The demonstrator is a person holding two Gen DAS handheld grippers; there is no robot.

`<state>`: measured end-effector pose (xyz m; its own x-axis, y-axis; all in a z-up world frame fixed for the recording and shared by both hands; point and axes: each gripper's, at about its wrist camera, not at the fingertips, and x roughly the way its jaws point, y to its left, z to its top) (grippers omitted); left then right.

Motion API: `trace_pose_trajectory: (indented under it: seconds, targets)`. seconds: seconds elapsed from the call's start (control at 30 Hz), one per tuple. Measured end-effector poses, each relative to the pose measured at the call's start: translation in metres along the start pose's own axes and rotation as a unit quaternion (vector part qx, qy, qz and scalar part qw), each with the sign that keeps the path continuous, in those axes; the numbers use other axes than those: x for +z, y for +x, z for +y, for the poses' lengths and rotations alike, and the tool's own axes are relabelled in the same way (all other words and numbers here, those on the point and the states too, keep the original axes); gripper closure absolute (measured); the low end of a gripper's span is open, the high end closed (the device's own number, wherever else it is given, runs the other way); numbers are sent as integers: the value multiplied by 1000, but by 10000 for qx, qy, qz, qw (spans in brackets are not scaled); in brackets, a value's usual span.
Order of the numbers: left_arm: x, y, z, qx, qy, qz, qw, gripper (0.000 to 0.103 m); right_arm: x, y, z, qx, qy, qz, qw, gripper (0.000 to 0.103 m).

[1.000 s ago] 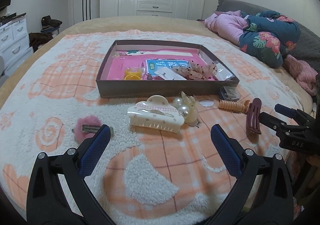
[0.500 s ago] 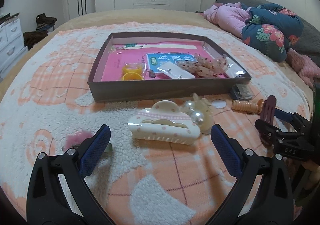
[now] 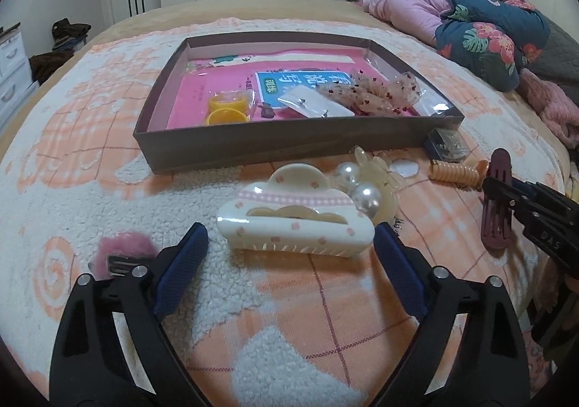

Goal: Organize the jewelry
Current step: 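Grasp the white cloud clip with left tool while right tool grasps maroon clip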

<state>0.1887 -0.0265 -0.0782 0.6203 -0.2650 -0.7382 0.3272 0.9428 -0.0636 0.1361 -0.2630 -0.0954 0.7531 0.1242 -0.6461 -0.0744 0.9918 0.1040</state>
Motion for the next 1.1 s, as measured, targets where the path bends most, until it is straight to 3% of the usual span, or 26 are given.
trace_pose_trajectory:
  seconds: [0.17,1.1]
  targets:
    - [2,1,3,-118,5,-50,9999,33,-1,-8,-2,35,30,-17,10000,78]
    - [0,-37,9,-239,-353,-647,9970,34,19,-37,18,150,-274,-324,9990,90]
